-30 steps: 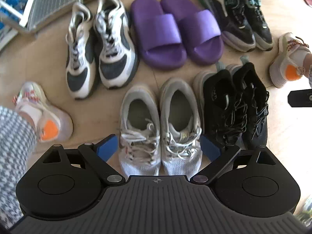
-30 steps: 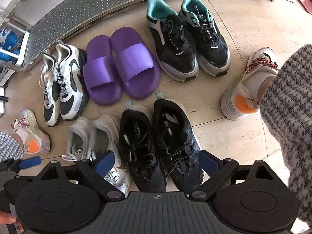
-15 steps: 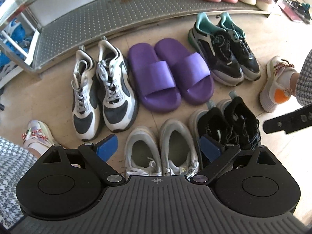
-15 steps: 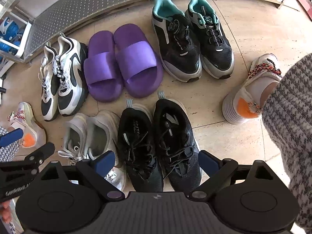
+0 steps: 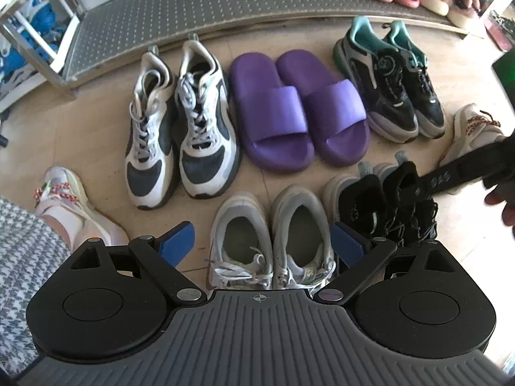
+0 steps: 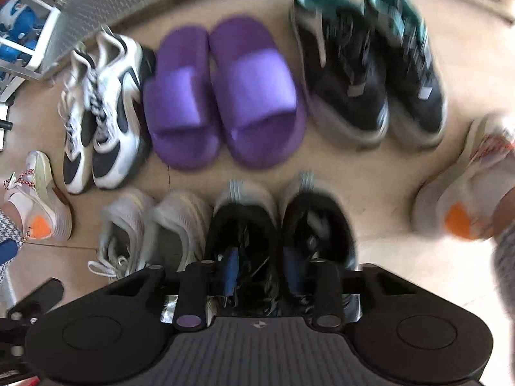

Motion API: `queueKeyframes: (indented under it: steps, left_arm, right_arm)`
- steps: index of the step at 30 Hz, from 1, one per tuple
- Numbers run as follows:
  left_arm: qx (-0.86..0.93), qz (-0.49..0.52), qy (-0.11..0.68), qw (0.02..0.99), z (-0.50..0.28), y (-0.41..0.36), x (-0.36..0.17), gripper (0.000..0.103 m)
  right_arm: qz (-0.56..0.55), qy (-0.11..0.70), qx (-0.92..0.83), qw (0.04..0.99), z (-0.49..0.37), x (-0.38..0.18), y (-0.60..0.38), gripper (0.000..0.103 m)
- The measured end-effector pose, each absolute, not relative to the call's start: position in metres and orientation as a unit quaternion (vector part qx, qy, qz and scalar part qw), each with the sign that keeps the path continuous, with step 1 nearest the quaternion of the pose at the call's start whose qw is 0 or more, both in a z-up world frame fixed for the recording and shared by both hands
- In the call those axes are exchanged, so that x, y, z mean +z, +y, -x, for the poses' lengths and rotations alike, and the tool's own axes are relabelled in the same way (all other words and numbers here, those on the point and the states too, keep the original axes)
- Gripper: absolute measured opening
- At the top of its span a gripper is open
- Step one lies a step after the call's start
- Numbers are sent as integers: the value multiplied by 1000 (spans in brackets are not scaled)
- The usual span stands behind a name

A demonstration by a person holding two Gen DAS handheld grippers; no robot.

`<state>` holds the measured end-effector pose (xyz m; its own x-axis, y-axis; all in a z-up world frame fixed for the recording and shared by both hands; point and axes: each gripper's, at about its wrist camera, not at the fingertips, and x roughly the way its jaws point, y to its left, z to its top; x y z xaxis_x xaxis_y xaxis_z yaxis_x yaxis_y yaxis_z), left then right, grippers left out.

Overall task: Organize scattered shoes
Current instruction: 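Grasp both black sneakers by the heels with the right tool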

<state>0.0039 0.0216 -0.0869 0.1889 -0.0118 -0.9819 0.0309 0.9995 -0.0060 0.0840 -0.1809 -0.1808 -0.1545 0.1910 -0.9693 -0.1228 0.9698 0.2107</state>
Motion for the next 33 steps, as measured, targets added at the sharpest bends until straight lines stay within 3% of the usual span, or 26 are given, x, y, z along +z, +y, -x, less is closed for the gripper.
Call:
queueKeyframes:
  steps: [11,22,24,25,26,27,28,33]
  left_arm:
    - [-25,-18,649,760,-18,12,-101,95]
    - [-21,-9,659,752,-23,16,-106,95]
    - [-17,-9,659,752,-24,18,-105,95]
    - [-15,-10,659,752,-25,18,-105,95]
    - [-14,-11,658,753,-25,18,-104,95]
    - [-14,-13,656,755,-26,18,-103,95]
    - [-14,-15,653,757,-26,17,-102,95]
    - [-15,-20,636,772,-30,11,-93,95]
  right_arm:
    - [-20,750,103,653,-92,-218,-185,39]
    - [111,743,116,650,-82,-266,-147,40]
    - [127,731,120,659,-78,-272,-145,62]
    - [132,729,122,661,-78,-273,-145,65]
    - [135,729,124,660,-79,-273,-146,64]
    - [131,729,124,660,-81,-271,-148,40]
    - [118,730,120,663,-82,-265,-150,32]
    - [96,704,146,689,-71,-221,-158,25]
